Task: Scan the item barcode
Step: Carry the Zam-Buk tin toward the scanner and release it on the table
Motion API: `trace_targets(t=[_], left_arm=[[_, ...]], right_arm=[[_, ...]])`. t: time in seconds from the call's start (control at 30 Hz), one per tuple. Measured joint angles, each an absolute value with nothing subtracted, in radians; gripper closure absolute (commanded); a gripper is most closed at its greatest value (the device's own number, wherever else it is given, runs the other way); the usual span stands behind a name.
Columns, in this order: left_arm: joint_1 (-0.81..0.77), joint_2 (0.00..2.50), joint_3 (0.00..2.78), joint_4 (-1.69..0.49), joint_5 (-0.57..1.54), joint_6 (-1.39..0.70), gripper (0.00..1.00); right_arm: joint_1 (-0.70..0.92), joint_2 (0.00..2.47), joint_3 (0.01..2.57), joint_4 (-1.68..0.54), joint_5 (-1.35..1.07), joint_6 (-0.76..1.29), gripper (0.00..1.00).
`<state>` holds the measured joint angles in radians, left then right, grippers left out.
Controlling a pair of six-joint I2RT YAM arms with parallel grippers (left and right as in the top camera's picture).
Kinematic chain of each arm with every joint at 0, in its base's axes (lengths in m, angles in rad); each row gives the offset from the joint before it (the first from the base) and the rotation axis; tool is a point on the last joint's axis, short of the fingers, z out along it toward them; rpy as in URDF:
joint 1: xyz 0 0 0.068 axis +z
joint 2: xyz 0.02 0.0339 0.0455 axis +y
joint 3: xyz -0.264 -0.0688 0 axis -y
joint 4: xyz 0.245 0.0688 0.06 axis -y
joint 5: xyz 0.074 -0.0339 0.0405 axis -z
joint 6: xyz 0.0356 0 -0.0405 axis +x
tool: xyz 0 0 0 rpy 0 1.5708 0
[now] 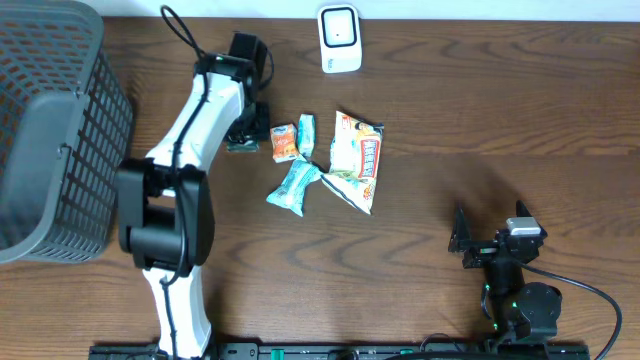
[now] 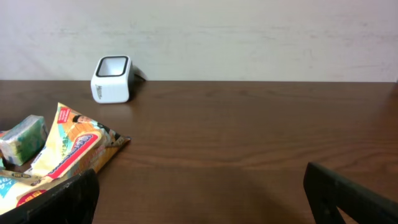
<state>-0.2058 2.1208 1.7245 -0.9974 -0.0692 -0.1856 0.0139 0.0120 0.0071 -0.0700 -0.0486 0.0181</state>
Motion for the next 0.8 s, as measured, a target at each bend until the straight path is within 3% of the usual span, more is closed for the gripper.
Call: trace_targets(t=[0.13,0.23,0.6,0.8], left_arm=[[-0.206,2.149,1.725,-1.010,-0.054,-0.190,0.31],[-0.206,2.150,1.725,-1.015,-0.038,-0.184,0.10],[-0.205,2.130,1.725,-1.091,0.006,-0.202,0.02],[-0.189,1.939,1.741,-1.112,0.017,-0.240,0.02]], right_arm=[[0.014,0.012,0.007,-0.070,-0.048,0.018,0.01],[0.014,0.012,0.007,-0.070,-0.048,0.018,0.01],[0.014,0.012,0.007,-0.070,-0.049,0.018,0.01],[0.014,0.012,0.007,-0.070,-0.048,0.018,0.01]])
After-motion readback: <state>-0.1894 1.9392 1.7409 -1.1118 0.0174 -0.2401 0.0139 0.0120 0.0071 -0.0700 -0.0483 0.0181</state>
